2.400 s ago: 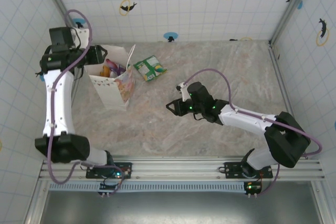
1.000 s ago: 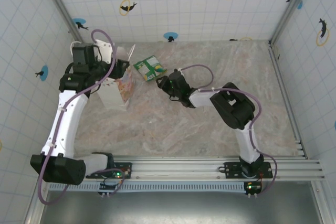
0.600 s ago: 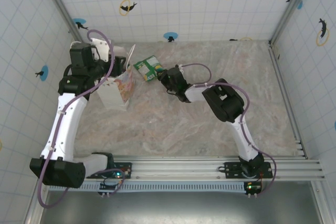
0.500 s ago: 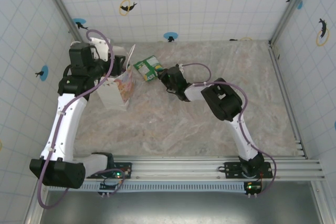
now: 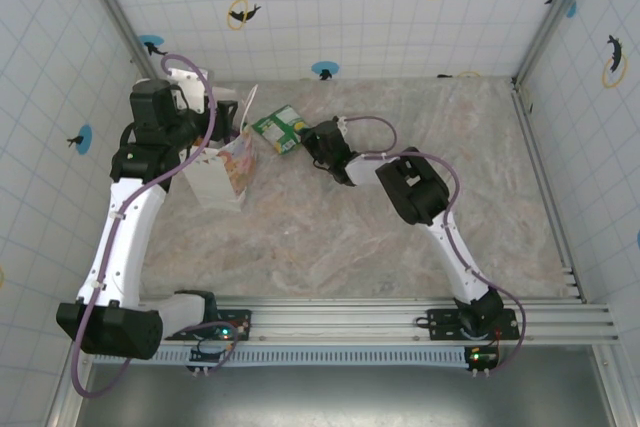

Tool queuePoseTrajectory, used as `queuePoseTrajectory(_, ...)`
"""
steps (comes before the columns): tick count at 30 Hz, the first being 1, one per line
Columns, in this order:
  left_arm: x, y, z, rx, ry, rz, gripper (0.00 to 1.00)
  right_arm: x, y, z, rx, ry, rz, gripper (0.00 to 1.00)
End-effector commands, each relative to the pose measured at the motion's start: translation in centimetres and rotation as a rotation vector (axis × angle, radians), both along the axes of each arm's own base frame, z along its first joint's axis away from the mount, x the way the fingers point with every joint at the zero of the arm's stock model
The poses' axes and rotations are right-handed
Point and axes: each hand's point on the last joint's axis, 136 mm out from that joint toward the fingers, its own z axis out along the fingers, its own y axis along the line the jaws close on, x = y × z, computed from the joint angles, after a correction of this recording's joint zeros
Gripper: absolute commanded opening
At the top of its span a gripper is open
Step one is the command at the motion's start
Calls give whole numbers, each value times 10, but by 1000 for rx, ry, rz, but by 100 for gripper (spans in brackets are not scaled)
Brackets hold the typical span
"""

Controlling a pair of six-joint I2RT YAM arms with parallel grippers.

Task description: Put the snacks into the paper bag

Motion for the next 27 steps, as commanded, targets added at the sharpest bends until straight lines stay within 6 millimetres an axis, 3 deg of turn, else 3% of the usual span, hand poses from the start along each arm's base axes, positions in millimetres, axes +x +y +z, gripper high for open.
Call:
queuePoseTrajectory(1, 1, 1, 16, 27, -43, 7, 68, 6, 0, 0, -48, -27, -1, 14)
queuePoseTrajectory(4, 1, 2, 17, 36, -41, 10, 69, 3, -3, 16, -102, -80, 24, 0)
queuePoseTrajectory(12, -6, -2, 22, 34, -39, -22, 68, -15, -11, 76, -233, -227, 116, 0)
queuePoseTrajectory(14, -10, -4, 23, 34, -42, -42, 68, -25, -15, 103, -262, -273, 139, 0)
queuePoseTrajectory(20, -26, -19, 24, 18, -42, -150, 68, -64, -31, 150, -424, -364, 251, 0)
queuePoseTrajectory(25, -44, -36, 22, 11, -55, -283, 68, -113, -43, 181, -537, -465, 442, 0)
queuePoseTrajectory(27, -50, -42, 21, 8, -66, -327, 68, -135, -46, 185, -549, -494, 554, 0)
